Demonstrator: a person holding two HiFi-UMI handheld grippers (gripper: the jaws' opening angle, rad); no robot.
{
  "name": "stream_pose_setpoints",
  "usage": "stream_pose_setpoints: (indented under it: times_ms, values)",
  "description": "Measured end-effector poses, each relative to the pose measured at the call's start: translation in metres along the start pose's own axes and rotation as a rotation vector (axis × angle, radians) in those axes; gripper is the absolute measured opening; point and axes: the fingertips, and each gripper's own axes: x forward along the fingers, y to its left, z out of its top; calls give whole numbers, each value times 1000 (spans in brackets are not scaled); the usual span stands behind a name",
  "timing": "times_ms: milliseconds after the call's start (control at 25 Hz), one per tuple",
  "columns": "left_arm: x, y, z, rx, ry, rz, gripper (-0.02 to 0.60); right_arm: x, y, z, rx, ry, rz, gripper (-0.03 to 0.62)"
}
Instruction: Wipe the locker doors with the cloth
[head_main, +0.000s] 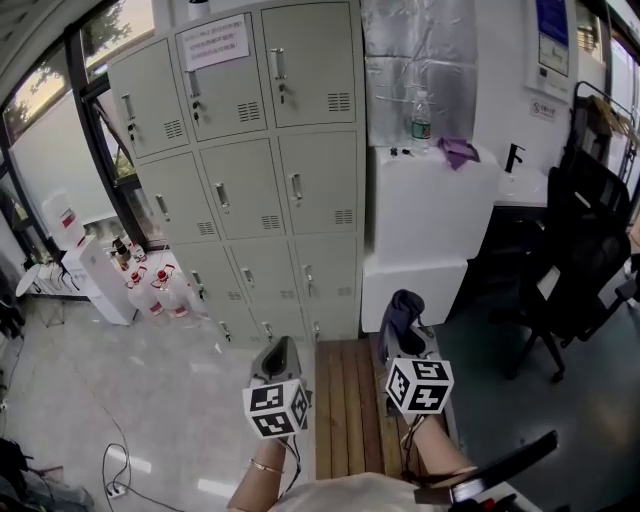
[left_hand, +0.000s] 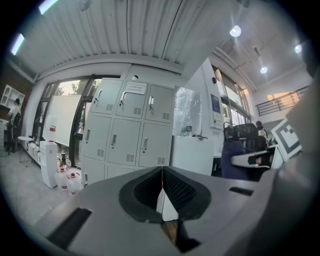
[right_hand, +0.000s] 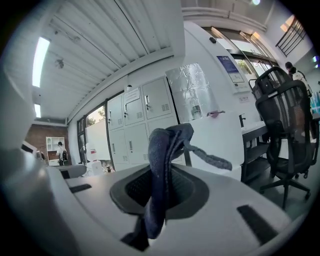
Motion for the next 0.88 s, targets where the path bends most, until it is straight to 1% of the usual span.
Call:
stream_pose_setpoints:
  times_ms: [240,440,720,880]
  values:
    - [40,10,-4,-14,28,38,9,47,-17,-2,21,33,15,43]
    - [72,18,-4,-16,33,48,9,77,-26,-5,22,47,20,43]
    - [133,30,-12,-21,38,22,9,130,-43,-11,26,52,-8,43]
    - [181,49,-4,-26,30,10,9,177,-45,-2,23,46,-17,43]
